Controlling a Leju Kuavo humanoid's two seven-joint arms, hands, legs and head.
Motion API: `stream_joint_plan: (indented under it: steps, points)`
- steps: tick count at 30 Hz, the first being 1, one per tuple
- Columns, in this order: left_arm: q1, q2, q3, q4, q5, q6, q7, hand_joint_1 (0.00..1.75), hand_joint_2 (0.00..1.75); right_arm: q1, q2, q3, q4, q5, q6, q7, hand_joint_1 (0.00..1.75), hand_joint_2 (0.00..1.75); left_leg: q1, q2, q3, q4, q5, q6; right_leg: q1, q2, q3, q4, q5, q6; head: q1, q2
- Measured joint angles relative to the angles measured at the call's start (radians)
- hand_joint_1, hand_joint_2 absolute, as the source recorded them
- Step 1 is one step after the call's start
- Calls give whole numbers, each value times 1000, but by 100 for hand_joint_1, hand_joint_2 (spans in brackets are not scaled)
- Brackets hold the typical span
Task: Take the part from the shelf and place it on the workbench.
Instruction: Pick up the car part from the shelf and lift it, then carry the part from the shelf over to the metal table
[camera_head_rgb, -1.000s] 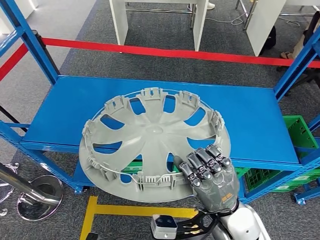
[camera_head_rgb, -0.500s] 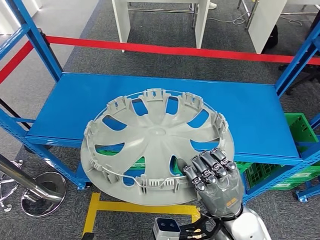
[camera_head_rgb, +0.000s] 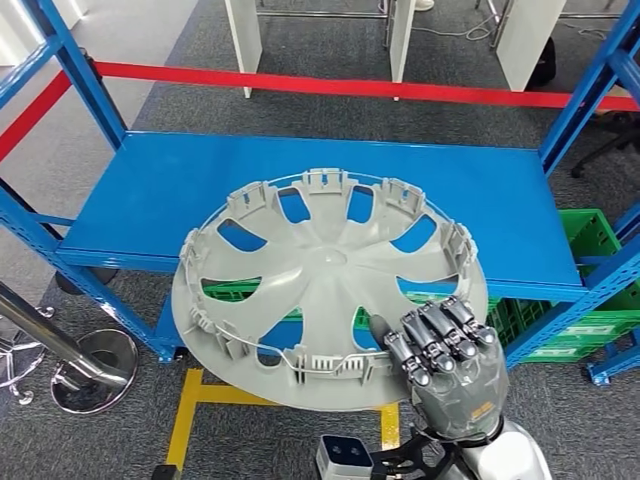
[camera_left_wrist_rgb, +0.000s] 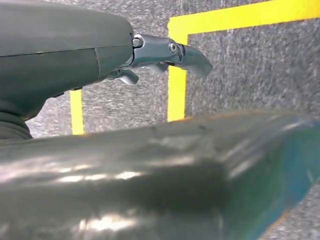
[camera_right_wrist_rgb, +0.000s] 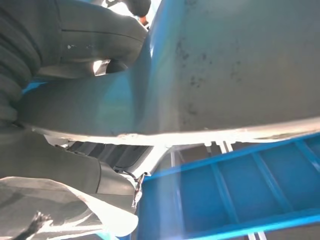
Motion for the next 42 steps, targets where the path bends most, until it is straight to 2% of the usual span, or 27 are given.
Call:
stream_joint_plan:
  steps: [2, 4, 6, 8, 9, 10, 11, 13, 15, 17, 19, 20, 21, 23, 24, 25, 27, 29, 31, 32, 34, 35, 37, 39, 40, 41, 42]
  points:
    - [-3, 3, 6, 0, 7, 0, -8, 0, 0, 2, 3, -4, -11, 0, 0, -1, 175, 175, -7, -1, 15, -43, -3, 11, -1, 0, -9, 0, 17, 14, 1, 0]
    - [-3, 4, 9, 0, 10, -1, -11, 0, 0, 6, 5, -8, -18, 0, 0, -3, 175, 175, -10, 2, 1, -49, 12, 29, -6, 1, -19, 4, 16, 26, 1, 0]
    - [-4, 6, 10, 0, 12, -1, -12, 0, 0, 9, 6, -14, -23, 0, 0, -4, 175, 175, -10, 7, -20, -54, 34, 50, -7, 3, -44, 58, -50, 31, 4, 0]
    - [-6, 8, 12, 1, 15, -1, -13, 0, 0, 14, 6, -21, -26, 0, 0, -9, 175, 175, -14, 8, -47, -52, 55, 61, -7, 5, -77, 179, -145, 32, 7, 0]
    - [-6, 9, 13, 1, 17, -1, -13, 0, 0, 17, 7, -25, -28, 0, 0, -11, 175, 175, -17, 9, -62, -51, 66, 62, -7, 5, -86, 239, -171, 33, 8, 0]
    - [-6, 10, 14, 1, 18, -1, -13, 0, 0, 20, 7, -28, -30, 0, 0, -14, 175, 175, -20, 9, -77, -49, 76, 63, -7, 5, -83, 276, -171, 32, 8, 0]
    - [-6, 10, 14, 1, 18, -1, -13, 0, 0, 22, 7, -32, -33, 0, 0, -16, 175, 175, -21, 9, -92, -47, 86, 62, -6, 5, -66, 281, -151, 30, 8, 0]
    - [-6, 10, 15, 1, 19, 0, -13, 0, 0, 23, 8, -39, -38, 0, 0, -19, 175, 175, -23, 8, -118, -41, 104, 60, -4, 5, 16, 192, -97, 23, 8, 0]
    - [-7, 10, 16, 1, 20, 3, -13, 0, 0, 24, 11, -43, -48, 0, 0, -22, 175, 175, -25, 8, -135, -33, 119, 52, 1, 4, 126, 41, -97, 15, 7, 0]
    - [-7, 11, 16, 1, 24, 8, -11, 0, 0, 25, 16, -48, -58, 0, 0, -27, 175, 175, -24, 8, -147, -28, 136, 41, 6, 5, 180, -45, -118, 12, 8, 0]
    - [-8, 15, 16, 3, 27, 13, -7, 0, 0, 30, 19, -55, -66, 0, 0, -35, 175, 175, -21, 8, -155, -26, 143, 29, 7, 3, 167, -56, -109, 3, 8, 0]
    - [-7, 17, 16, 4, 28, 15, -5, 0, 0, 34, 21, -60, -69, 0, 0, -40, 175, 175, -20, 7, -161, -14, 123, 23, 6, 1, 156, -57, -99, -5, 8, 0]
    - [-7, 18, 16, 4, 28, 17, -4, 0, 0, 39, 24, -65, -73, 0, 0, -45, 175, 175, -18, 6, -169, 13, 87, 18, 4, -2, 144, -60, -88, -12, 7, 0]
    - [-6, 20, 16, 5, 28, 20, 0, 0, 0, 48, 29, -75, -81, 0, 0, -53, 175, 175, -13, 6, -193, 124, -17, 7, 5, -6, 124, -59, -67, -22, 4, 0]
    - [-7, 21, 16, 5, 27, 22, 1, 0, 0, 52, 31, -79, -84, 0, 0, -55, 175, 175, -10, 6, -202, 186, -52, 3, 5, -7, 112, -58, -56, -22, 3, 0]
    - [-7, 22, 16, 5, 27, 23, 2, 0, 0, 55, 33, -83, -87, 0, 0, -56, 175, 175, -7, 6, -204, 235, -62, 0, 6, -7, 98, -55, -44, -22, 4, 0]
    - [-8, 24, 16, 5, 27, 25, 4, 0, 0, 57, 35, -90, -91, 0, 0, -59, 175, 175, 0, 6, -171, 243, -18, -6, 6, -8, 60, -43, -25, -18, 3, 0]
    - [-11, 25, 15, 5, 27, 26, 6, 0, 0, 61, 37, -96, -97, 0, 0, -64, 175, 175, 8, 5, -88, 137, 25, -11, 7, -7, 23, -23, -11, -11, 3, 0]
    - [-16, 26, 15, 5, 27, 27, 7, 0, 0, 65, 43, -103, -108, 0, 0, -71, 175, 175, 8, 2, -11, 12, 10, -6, 8, -7, -3, -6, 1, 0, 4, 0]
    - [-19, 26, 14, 5, 26, 27, 8, 0, 0, 68, 46, -106, -113, 0, 0, -76, 175, 175, 4, 0, 6, -23, -3, 0, 8, -7, -11, -2, 10, 7, 5, 0]
    - [-20, 28, 13, 5, 26, 27, 10, 0, 0, 73, 51, -112, -119, 0, 0, -84, 175, 175, -1, 1, -2, -38, 0, 18, 2, -7, -21, 0, 23, 21, 4, 0]
    - [-20, 29, 12, 5, 26, 27, 11, 0, 0, 76, 52, -116, -119, 0, 0, -87, 175, 175, -2, 3, -11, -39, 9, 29, 0, -5, -29, 7, 10, 26, 5, 0]
    - [-22, 30, 10, 5, 26, 27, 13, 0, 0, 81, 52, -123, -120, 0, 0, -89, 175, 175, -3, 7, -33, -43, 32, 48, -2, 0, -53, 68, -68, 30, 9, 0]
    - [-24, 32, 8, 5, 26, 27, 13, 0, 0, 84, 53, -127, -121, 0, 0, -90, 175, 175, -8, 7, -62, -42, 55, 58, -1, 3, -79, 187, -164, 29, 15, 0]
    - [-25, 33, 8, 5, 25, 27, 14, 0, 0, 86, 53, -128, -122, 0, 0, -91, 175, 175, -11, 8, -77, -41, 67, 59, -1, 3, -84, 241, -186, 28, 16, 0]
    - [-25, 34, 7, 5, 23, 27, 16, 0, 0, 87, 53, -130, -122, 0, 0, -93, 175, 175, -14, 8, -94, -40, 80, 60, 0, 3, -78, 275, -182, 27, 16, 0]
    - [-26, 34, 5, 5, 21, 26, 19, 0, 0, 89, 53, -132, -122, 0, 0, -95, 175, 175, -17, 8, -110, -39, 91, 60, 0, 3, -59, 279, -157, 25, 16, 0]
